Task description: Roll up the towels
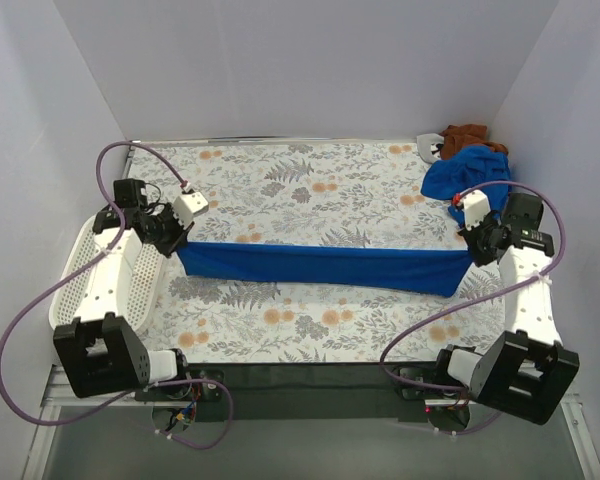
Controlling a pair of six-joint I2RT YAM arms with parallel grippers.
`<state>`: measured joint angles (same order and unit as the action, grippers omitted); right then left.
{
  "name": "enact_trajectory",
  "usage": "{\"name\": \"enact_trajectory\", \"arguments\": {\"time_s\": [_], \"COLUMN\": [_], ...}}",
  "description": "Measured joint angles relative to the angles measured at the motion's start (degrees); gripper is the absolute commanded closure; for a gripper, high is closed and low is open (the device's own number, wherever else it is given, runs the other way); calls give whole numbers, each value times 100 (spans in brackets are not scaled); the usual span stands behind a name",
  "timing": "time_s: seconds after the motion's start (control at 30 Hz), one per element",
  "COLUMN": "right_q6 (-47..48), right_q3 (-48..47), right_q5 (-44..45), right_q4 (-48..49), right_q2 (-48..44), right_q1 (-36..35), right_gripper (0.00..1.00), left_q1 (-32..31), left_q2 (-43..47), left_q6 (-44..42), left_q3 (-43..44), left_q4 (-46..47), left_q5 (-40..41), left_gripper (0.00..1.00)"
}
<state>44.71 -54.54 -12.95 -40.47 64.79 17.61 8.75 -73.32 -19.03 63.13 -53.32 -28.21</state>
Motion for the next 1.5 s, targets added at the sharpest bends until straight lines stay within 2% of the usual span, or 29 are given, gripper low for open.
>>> {"name": "enact_trajectory", "arguments": {"time_s": [0.2,0.43,0.73,0.77,0.8,0.83,0.9,0.93,1.07,1.2,1.27,1.37,1.5], "right_q6": [-308,-660,-994,-1034,-1080,-1147,-1172,-1182,-1198,-1167,-1152,-1176,-1290], "right_q3": [-393,-1615,-2505,-2599,-2695,-2796,-2973,-3042,-3281,-3265,-3152,-2820,-2365], "right_q5": [-142,-308,-212,-197,-173,-136,83,168,299,223,140,17,-83], "right_q4": [382,748,1010,1029,1027,1027,1047,1045,960,612,501,361,269], "right_q2": [1506,3268,4629,4732,4824,4900,4992,4996,4881,4430,4122,3731,3689], "right_q1": [-4,-168,-352,-374,-396,-424,-461,-459,-444,-448,-479,-640,-1058], "right_gripper": [99,99,99,92,73,62,44,43,47,60,63,64,64], "left_q1": [0,-46,-157,-166,-175,-181,-173,-149,-74,-81,-125,-225,-413], "left_q2": [-1305,-3049,-4207,-4286,-4350,-4380,-4391,-4391,-4339,-4004,-3733,-3366,-3176], "left_q6": [354,776,1051,1075,1093,1104,1132,1134,1165,1099,1036,988,988], "left_q3": [116,1167,1880,1963,2035,2096,2210,2286,2568,2483,2291,1906,1447], "left_q4": [579,1093,1388,1399,1412,1416,1403,1397,1283,1047,927,809,728], "left_q5": [2,-144,-55,-37,-22,2,177,249,389,450,459,433,385], "left_gripper": [100,100,98,94,88,74,62,59,52,52,52,53,53]}}
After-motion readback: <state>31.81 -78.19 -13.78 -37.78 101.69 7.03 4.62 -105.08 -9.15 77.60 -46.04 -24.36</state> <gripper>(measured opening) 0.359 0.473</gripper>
